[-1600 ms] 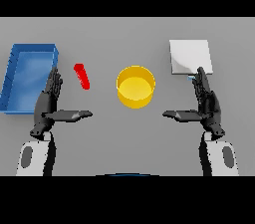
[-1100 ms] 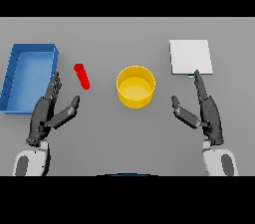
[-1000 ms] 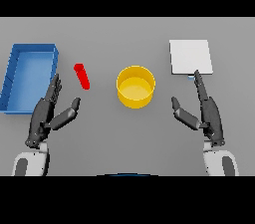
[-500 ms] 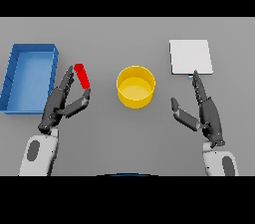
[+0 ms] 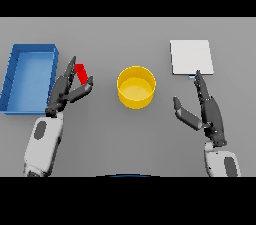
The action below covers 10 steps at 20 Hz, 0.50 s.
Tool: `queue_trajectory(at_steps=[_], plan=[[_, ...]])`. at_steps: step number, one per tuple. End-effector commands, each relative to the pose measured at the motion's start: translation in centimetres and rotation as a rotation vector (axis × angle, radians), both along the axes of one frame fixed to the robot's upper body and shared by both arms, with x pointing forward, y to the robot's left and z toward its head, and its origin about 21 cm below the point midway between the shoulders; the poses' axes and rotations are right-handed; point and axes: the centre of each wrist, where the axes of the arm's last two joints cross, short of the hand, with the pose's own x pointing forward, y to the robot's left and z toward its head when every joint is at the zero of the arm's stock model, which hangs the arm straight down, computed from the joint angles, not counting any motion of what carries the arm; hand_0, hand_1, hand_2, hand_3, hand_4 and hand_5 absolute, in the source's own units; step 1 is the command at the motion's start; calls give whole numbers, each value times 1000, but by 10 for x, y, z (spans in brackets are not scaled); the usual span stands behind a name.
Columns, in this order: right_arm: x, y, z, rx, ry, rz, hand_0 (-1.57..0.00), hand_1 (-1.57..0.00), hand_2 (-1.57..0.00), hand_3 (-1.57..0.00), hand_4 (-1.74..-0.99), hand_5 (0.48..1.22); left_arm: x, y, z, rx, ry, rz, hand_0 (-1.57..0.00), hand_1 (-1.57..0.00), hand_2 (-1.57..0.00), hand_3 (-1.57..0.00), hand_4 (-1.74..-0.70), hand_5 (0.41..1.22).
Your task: Pick up the red beaker and tilt it to pour out 1 green nut into yellow bowl. Pick up the yellow bowl and place it on the metallic measuring scale.
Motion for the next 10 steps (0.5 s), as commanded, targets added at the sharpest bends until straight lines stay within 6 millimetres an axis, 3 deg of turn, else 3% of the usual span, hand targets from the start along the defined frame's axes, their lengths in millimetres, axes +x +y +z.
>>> queue_trajectory(at_steps=[1, 10], plan=[[1, 2, -1, 8, 1, 2, 1, 1, 1, 1, -1338, 688, 5, -3, 1, 6, -3, 1, 1, 1, 1, 1, -1323, 712], [2, -4, -1, 0, -1, -9, 1, 1, 1, 1, -1311, 682, 32, -11, 5, 7, -13, -31, 1, 1, 1, 1, -1332, 715]])
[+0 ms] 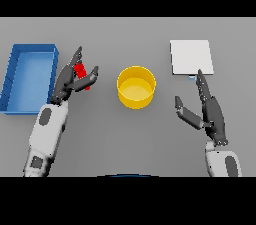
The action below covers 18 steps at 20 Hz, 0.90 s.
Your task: Pick up the red beaker and tilt it to pour out 1 green nut into yellow bowl. Pick up the yellow bowl and place it on the metallic measuring scale.
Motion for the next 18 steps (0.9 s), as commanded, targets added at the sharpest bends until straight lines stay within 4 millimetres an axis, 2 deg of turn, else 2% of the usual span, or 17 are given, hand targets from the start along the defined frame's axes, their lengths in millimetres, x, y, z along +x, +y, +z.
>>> queue_trajectory(at_steps=[1, 3, 4, 5, 7, 8, 10, 12, 14, 18], plan=[[-2, 0, -1, 7, 1, 2, 1, 1, 1, 1, -1305, 681, 1, -2, -2, 1, -10, -4, 1, 1, 1, 1, -1343, 725], [-3, -2, -1, -6, -10, 1, 1, 1, 1, 1, -1295, 683, 2, -3, -5, -22, -26, 1, 1, 1, -30, -3, -1389, 752], [-4, -2, 0, -10, -21, 7, 1, 1, 1, 1, -1291, 684, 3, -6, -5, -34, -22, 5, -81, -84, -122, -75, -1416, 770], [-2, -1, 1, -7, -14, 1, 1, 1, 1, 1, -1289, 684, 5, -8, -6, -49, -8, 18, -253, -276, -307, -220, -1444, 795], [1, -3, 1, -7, -5, -3, 1, 1, 1, 1, -1285, 683, 6, -13, -8, -35, -2, 52, -681, -701, -715, -706, -1441, 949], [1, -2, 1, -8, -10, 7, 1, 1, 1, 1, -1283, 683, 5, -19, -10, -8, -14, 63, -859, -875, -886, -879, -1439, 1003], [-3, 0, -2, -1, -10, 8, 1, 1, 1, 1, -1290, 684, 6, -18, -13, 8, -53, 63, -1115, -1125, -1133, -1128, -1443, 1082], [3, 0, 0, -1, -8, 12, 1, 1, 1, 1, -1293, 682, 9, -19, -11, -5, -41, 64, -1279, -1286, -1290, -1288, -1447, 1132], [4, 0, 2, 17, -13, 21, 1, 1, 1, 1, -1303, 682, 6, -20, -14, -18, -77, 74, -1384, -1388, -1391, -1390, -1553, 1129], [3, 5, 1, -11, -29, 33, 1, 1, 1, 1, -1274, 674, 10, -18, 2, -42, -134, 70, -1495, -1496, -1497, -1497, -1664, 1108]])
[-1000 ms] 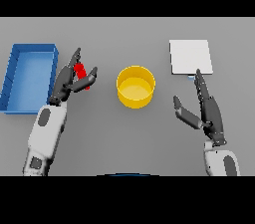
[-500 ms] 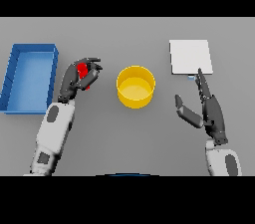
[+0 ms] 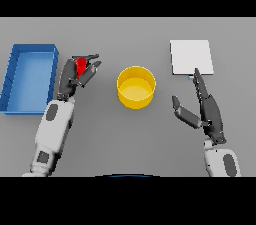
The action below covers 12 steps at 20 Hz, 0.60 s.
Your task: Pick up the red beaker and tilt it to pour out 1 green nut into yellow bowl. Pick up the yellow bowl and place it on the metallic measuring scale.
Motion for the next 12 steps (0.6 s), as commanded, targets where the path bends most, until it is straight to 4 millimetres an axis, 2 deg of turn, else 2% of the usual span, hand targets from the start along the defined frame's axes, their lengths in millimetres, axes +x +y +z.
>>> queue_trajectory(at_steps=[1, 5, 7, 9, 12], plan=[[-2, 2, -2, -8, 2, 0, 1, 1, 1, 1, -1263, 671, -1, -1, 3, 10, -12, 6, -1510, -1511, -1512, -1512, -1679, 1103], [0, 0, -4, -28, 3, -6, 1, 1, 1, 1, -1250, 672, 0, -6, 29, 63, -99, -4, -1546, -1546, -1547, -1547, -1716, 1097], [-1, 3, -4, -34, -17, -6, 1, 1, 1, 1, -1249, 679, 4, -6, 49, 166, -108, -43, -1555, -1555, -1556, -1555, -1725, 1107], [-3, 4, -2, -52, -7, -12, 1, 1, 1, 1, -1245, 688, 6, -13, 60, 335, -110, -125, -1561, -1561, -1561, -1561, -1731, 1119], [-6, 6, 0, -51, -13, -16, 1, 1, 1, 1, -1243, 696, 8, -18, 68, 458, -108, -184, -1563, -1563, -1563, -1563, -1733, 1117]])
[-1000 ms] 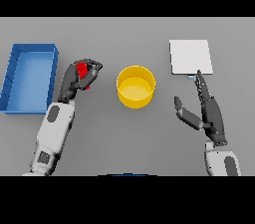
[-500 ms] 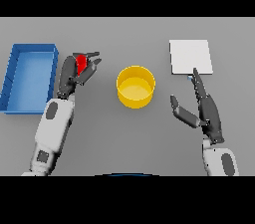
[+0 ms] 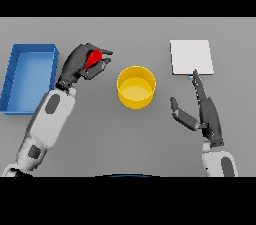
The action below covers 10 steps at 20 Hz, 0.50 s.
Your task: Pick up the red beaker and tilt it to pour out 1 green nut into yellow bowl. Pick up the yellow bowl and place it on the metallic measuring scale.
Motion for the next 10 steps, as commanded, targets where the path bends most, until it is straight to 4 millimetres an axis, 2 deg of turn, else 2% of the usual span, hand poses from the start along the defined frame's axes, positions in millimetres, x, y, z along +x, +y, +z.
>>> queue_trajectory(at_steps=[1, 3, 6, 10], plan=[[0, -3, 2, -3, 2, -3, 1, 1, 1, 1, -1243, 700, 1, 0, 1, 22, -1, -7, -1563, -1563, -1563, -1563, -1733, 1115], [0, -2, 1, 0, 21, -3, 1, 1, 1, 1, -1243, 710, 3, -4, 3, 47, -1, -18, -1563, -1563, -1563, -1563, -1733, 1113], [1, -1, 1, -7, 14, -1, 1, 1, 1, 1, -1254, 717, 11, -7, 15, 265, -55, -67, -1567, -1567, -1567, -1567, -1737, 1112], [-1, 0, 1, 12, 4, 17, 1, 1, 1, 1, -1267, 721, 20, -32, 22, 601, -146, -174, -1569, -1569, -1569, -1569, -1739, 1152]])
